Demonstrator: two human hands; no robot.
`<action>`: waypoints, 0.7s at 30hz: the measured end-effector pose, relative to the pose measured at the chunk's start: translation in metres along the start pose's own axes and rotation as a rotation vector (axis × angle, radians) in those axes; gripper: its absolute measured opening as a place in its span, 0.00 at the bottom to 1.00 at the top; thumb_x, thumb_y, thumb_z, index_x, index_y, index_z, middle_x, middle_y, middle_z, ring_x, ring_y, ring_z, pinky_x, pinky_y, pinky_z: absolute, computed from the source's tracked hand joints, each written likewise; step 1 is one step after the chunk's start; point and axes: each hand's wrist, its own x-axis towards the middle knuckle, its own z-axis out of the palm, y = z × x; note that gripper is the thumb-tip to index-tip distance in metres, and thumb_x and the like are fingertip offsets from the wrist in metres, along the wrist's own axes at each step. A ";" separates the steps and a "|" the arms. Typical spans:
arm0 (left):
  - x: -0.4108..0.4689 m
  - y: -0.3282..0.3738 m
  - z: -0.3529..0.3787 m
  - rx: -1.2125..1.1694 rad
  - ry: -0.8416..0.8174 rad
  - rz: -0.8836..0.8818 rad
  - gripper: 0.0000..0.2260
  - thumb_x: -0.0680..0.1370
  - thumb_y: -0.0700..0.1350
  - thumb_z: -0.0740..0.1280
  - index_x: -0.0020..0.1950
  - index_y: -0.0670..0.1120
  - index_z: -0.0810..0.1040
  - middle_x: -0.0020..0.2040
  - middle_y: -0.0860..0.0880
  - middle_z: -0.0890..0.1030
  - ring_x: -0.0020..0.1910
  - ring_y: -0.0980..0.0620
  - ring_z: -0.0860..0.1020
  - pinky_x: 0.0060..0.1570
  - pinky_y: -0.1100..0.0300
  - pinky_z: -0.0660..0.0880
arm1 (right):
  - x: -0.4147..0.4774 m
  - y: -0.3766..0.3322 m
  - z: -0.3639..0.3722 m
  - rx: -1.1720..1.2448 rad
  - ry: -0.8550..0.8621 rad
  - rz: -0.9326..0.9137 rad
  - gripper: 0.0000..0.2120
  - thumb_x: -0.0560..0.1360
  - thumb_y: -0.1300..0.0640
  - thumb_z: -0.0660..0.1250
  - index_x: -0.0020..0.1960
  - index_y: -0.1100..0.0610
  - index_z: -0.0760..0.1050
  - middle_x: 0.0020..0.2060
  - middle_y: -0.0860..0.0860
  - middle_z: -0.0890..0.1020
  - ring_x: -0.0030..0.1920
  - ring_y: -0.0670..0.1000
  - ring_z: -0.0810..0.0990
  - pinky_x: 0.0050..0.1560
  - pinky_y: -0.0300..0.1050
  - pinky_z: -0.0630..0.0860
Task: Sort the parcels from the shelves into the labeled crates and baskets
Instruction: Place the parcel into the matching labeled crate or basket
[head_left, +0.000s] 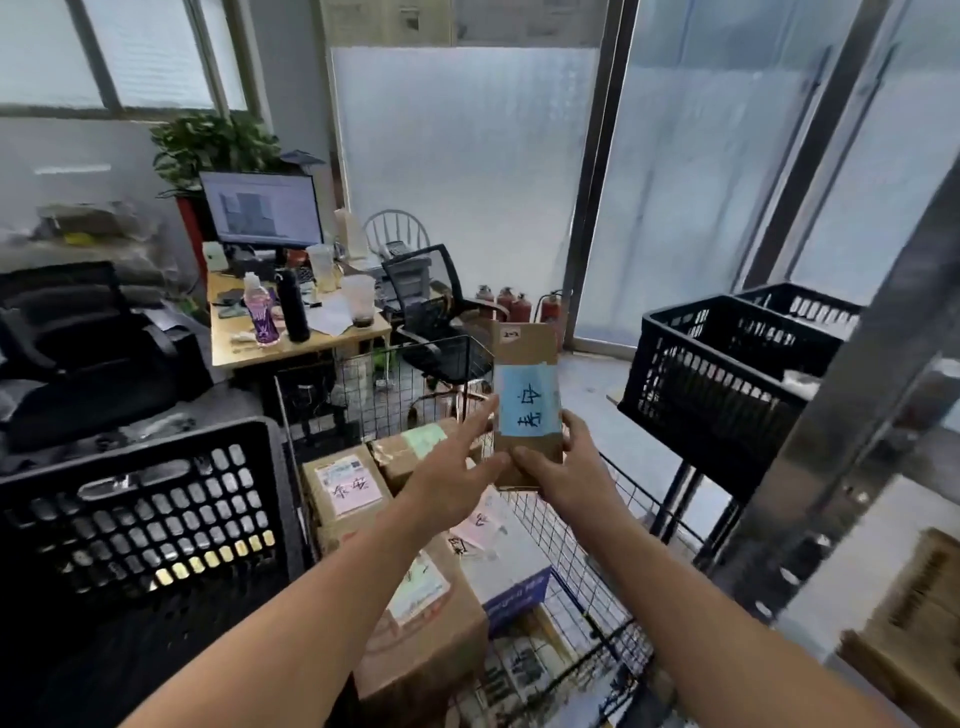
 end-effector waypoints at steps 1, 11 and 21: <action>0.010 -0.004 -0.002 -0.033 0.026 -0.038 0.23 0.83 0.46 0.62 0.76 0.62 0.64 0.66 0.57 0.73 0.63 0.55 0.73 0.52 0.67 0.70 | 0.010 0.003 0.000 -0.101 0.012 -0.003 0.32 0.76 0.60 0.74 0.74 0.48 0.63 0.58 0.47 0.79 0.58 0.50 0.81 0.55 0.48 0.80; 0.052 -0.044 -0.042 0.021 0.282 -0.288 0.16 0.84 0.52 0.58 0.71 0.52 0.70 0.63 0.52 0.76 0.58 0.53 0.73 0.59 0.53 0.71 | 0.088 0.039 0.007 -0.606 -0.292 0.229 0.22 0.80 0.59 0.67 0.72 0.51 0.67 0.60 0.51 0.79 0.53 0.49 0.77 0.41 0.35 0.76; 0.052 -0.071 -0.058 -0.033 0.314 -0.430 0.16 0.83 0.52 0.59 0.70 0.53 0.72 0.65 0.51 0.75 0.63 0.52 0.72 0.62 0.53 0.68 | 0.116 0.070 0.036 -0.658 -0.226 0.219 0.26 0.82 0.58 0.65 0.78 0.48 0.64 0.64 0.52 0.79 0.59 0.53 0.79 0.53 0.44 0.75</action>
